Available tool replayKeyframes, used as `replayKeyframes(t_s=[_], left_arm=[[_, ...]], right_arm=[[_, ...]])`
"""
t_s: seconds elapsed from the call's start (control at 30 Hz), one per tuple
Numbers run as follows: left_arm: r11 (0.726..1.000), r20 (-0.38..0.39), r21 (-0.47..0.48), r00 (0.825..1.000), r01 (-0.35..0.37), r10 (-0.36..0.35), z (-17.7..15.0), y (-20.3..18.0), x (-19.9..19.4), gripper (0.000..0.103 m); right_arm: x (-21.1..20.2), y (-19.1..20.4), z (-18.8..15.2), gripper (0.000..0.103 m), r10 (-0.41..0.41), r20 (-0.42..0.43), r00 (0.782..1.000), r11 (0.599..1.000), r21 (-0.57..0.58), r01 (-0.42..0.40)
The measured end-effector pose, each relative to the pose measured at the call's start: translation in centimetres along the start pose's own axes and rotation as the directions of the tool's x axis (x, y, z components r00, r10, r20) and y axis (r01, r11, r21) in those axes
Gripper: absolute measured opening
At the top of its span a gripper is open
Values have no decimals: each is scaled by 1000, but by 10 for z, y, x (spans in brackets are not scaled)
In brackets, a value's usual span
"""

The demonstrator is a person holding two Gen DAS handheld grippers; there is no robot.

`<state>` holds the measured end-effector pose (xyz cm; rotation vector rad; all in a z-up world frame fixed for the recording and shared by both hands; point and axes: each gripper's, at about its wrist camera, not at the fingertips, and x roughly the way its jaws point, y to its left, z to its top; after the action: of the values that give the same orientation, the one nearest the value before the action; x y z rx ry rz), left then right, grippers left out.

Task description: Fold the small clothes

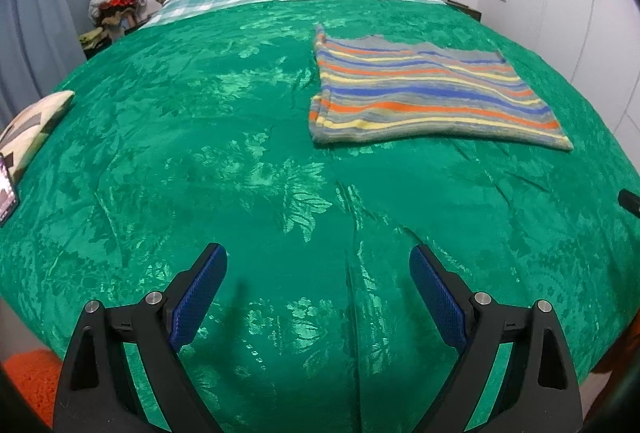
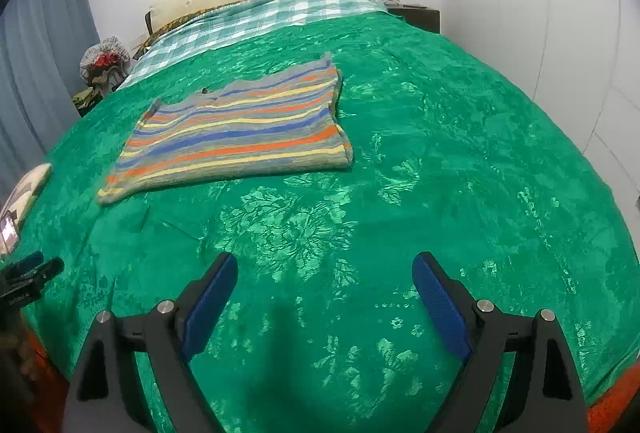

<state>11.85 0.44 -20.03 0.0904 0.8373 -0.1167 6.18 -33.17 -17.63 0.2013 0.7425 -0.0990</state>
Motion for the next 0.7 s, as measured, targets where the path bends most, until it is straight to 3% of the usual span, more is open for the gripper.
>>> replayKeyframes(t_s=[0.5,0.7], left_arm=[[995,-6,100,1000,-7,8,-3,-26,1,94],[982,-36,166,996,87,-82,7,-65,0,95]], right_arm=[[8,-10,2,88,15,-4,1000,999,43,-14],[6,-19,10,88,33,5,999,996,88,-33]])
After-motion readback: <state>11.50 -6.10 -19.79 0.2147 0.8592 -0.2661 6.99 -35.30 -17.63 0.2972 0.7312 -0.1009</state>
